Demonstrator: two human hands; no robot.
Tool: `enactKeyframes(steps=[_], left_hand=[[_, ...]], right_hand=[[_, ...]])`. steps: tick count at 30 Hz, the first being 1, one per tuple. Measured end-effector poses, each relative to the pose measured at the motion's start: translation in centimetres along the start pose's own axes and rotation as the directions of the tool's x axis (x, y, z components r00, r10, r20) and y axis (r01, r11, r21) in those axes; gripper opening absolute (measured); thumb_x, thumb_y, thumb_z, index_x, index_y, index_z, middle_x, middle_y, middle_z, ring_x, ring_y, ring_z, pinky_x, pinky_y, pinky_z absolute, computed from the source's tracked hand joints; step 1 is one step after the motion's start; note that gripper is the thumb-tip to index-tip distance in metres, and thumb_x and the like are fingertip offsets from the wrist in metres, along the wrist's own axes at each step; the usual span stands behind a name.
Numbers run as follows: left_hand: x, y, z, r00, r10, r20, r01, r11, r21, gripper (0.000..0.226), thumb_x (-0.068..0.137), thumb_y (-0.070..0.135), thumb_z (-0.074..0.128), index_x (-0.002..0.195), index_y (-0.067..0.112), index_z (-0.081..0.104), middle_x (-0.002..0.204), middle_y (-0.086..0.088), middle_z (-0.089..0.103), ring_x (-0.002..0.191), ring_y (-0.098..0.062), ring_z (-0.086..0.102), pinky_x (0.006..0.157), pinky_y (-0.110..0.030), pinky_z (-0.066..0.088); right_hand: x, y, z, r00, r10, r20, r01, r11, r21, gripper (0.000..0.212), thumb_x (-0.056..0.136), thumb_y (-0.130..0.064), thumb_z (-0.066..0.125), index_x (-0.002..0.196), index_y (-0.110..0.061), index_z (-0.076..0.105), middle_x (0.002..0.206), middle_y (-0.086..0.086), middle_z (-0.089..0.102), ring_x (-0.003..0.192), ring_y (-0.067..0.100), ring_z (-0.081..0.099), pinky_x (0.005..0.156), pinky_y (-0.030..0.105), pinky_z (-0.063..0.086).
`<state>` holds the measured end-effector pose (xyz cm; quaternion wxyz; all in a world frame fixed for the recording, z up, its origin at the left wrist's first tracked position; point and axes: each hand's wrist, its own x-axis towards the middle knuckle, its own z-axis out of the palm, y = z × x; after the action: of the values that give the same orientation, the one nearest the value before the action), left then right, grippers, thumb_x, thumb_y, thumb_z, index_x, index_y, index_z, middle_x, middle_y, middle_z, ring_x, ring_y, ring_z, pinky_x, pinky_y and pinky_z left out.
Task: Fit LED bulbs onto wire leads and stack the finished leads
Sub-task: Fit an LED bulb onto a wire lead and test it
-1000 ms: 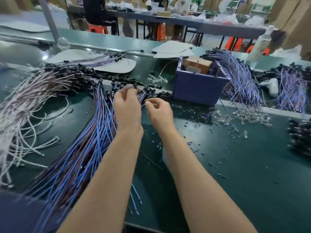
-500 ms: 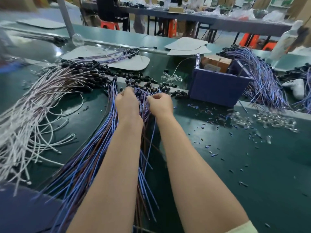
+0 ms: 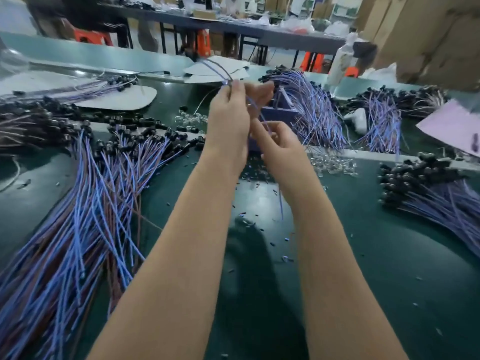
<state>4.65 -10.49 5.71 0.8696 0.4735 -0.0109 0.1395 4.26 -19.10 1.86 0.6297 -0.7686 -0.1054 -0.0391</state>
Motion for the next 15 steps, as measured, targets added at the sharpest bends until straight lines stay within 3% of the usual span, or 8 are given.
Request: enactKeyframes(steps=[2, 3, 5, 7, 9, 12, 14, 15], left_hand=[[0.5, 0.7, 1.1, 0.999, -0.030, 0.029, 0.039, 0.932, -0.360, 0.028, 0.104, 0.018, 0.028, 0.085, 0.012, 0.047, 0.074, -0.003, 0.070, 0.072, -0.015, 0.069, 0.073, -0.029, 0.054], [0.9, 1.1, 1.1, 0.999, -0.042, 0.004, 0.038, 0.866, -0.499, 0.027, 0.104, 0.018, 0.029, 0.086, 0.011, 0.048, 0.069, -0.003, 0.070, 0.067, -0.015, 0.068, 0.066, -0.028, 0.054], [1.6, 1.3, 0.1, 0.993, -0.048, -0.105, -0.023, 0.808, -0.589, 0.024, 0.104, 0.020, 0.033, 0.091, 0.011, 0.052, 0.066, -0.003, 0.068, 0.062, -0.016, 0.066, 0.059, -0.025, 0.054], [1.3, 0.3, -1.1, 0.984, -0.043, -0.170, -0.026, 0.923, -0.383, 0.024, 0.103, 0.029, 0.035, 0.096, 0.017, 0.055, 0.078, 0.001, 0.067, 0.073, -0.013, 0.065, 0.067, -0.025, 0.053], [0.2, -2.2, -1.6, 0.995, -0.089, -0.049, 0.090, 0.996, 0.012, 0.026, 0.102, 0.033, 0.036, 0.098, 0.022, 0.059, 0.090, 0.005, 0.065, 0.086, -0.011, 0.062, 0.074, -0.025, 0.049], [-1.0, -5.7, -2.2, 0.991, -0.126, 0.052, 0.080, 0.847, 0.526, 0.027, 0.101, 0.027, 0.040, 0.088, 0.021, 0.062, 0.086, 0.006, 0.063, 0.080, -0.009, 0.059, 0.059, -0.014, 0.048], [-0.6, -6.7, -3.0, 0.998, -0.027, -0.053, 0.054, 0.780, 0.624, 0.037, 0.102, 0.027, 0.037, 0.074, 0.018, 0.059, 0.074, 0.004, 0.059, 0.057, -0.002, 0.055, 0.048, -0.014, 0.044], [-0.3, -6.9, -3.5, 0.992, 0.010, -0.124, 0.066, 0.803, 0.592, 0.041, 0.103, 0.028, 0.035, 0.070, 0.017, 0.056, 0.070, 0.003, 0.056, 0.046, 0.001, 0.050, 0.046, -0.017, 0.041]], right_hand=[[-1.0, 0.7, -1.3, 0.957, 0.073, 0.282, -0.137, 0.967, 0.213, 0.027, 0.099, -0.034, 0.044, 0.087, -0.015, 0.059, 0.067, -0.002, 0.059, 0.065, 0.013, 0.059, 0.076, 0.035, 0.051], [-1.4, 1.1, -2.0, 0.917, 0.068, 0.392, -0.207, 0.923, 0.325, 0.029, 0.101, -0.029, 0.040, 0.086, -0.012, 0.059, 0.059, -0.001, 0.052, 0.057, 0.014, 0.057, 0.068, 0.032, 0.054], [-1.6, 1.7, -3.4, 0.900, 0.033, 0.435, -0.238, 0.872, 0.427, 0.031, 0.102, -0.022, 0.035, 0.085, -0.008, 0.056, 0.051, -0.005, 0.033, 0.041, 0.008, 0.038, 0.042, 0.018, 0.039], [-1.1, 2.4, -4.3, 0.917, 0.047, 0.395, -0.233, 0.869, 0.436, 0.031, 0.102, -0.021, 0.034, 0.083, -0.007, 0.054, 0.049, -0.008, 0.025, 0.037, 0.003, 0.021, 0.036, 0.013, 0.020], [-0.4, 2.9, -3.9, 0.921, 0.074, 0.382, -0.239, 0.883, 0.404, 0.031, 0.102, -0.020, 0.035, 0.080, -0.008, 0.053, 0.048, -0.009, 0.024, 0.036, 0.002, 0.017, 0.036, 0.012, 0.015], [0.0, 3.8, -2.4, 0.914, 0.144, 0.380, -0.269, 0.915, 0.299, 0.028, 0.101, -0.021, 0.041, 0.076, -0.010, 0.050, 0.047, -0.008, 0.032, 0.037, 0.003, 0.021, 0.035, 0.014, 0.015], [0.0, 4.7, -2.8, 0.920, 0.197, 0.338, -0.253, 0.959, 0.129, 0.028, 0.099, -0.021, 0.047, 0.076, -0.010, 0.058, 0.048, -0.007, 0.042, 0.038, 0.005, 0.030, 0.037, 0.015, 0.022], [0.0, 5.0, -3.5, 0.915, 0.231, 0.330, -0.256, 0.966, 0.032, 0.026, 0.098, -0.022, 0.050, 0.078, -0.010, 0.062, 0.050, -0.006, 0.047, 0.040, 0.006, 0.035, 0.040, 0.014, 0.028]])
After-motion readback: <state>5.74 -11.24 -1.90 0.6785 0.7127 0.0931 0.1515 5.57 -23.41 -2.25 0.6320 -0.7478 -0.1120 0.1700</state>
